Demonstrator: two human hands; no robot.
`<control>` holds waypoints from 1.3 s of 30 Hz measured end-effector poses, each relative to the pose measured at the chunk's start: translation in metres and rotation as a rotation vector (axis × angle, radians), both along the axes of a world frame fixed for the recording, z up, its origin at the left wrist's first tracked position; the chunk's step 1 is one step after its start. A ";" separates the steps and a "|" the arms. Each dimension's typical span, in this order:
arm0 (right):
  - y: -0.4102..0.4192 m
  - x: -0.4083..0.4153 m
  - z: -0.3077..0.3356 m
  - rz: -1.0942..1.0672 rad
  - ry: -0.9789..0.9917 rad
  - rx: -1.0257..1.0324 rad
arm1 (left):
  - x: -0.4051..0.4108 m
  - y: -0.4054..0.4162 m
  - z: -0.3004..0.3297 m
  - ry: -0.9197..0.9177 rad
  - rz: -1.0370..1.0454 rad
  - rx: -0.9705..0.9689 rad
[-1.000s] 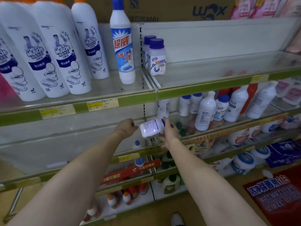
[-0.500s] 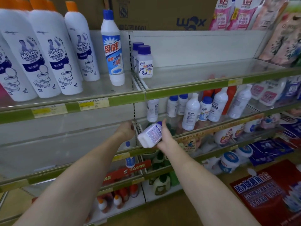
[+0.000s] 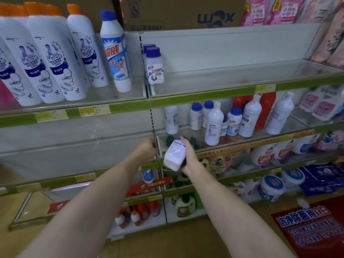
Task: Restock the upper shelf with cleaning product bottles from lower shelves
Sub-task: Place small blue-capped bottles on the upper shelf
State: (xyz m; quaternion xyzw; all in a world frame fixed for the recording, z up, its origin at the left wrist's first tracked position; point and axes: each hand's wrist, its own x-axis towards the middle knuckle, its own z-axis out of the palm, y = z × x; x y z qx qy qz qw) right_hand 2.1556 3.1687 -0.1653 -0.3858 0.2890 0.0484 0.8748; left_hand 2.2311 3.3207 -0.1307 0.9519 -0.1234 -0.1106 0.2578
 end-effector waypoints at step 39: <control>-0.071 -0.014 0.011 0.199 -0.149 0.222 | -0.041 -0.048 0.005 -0.064 0.168 0.095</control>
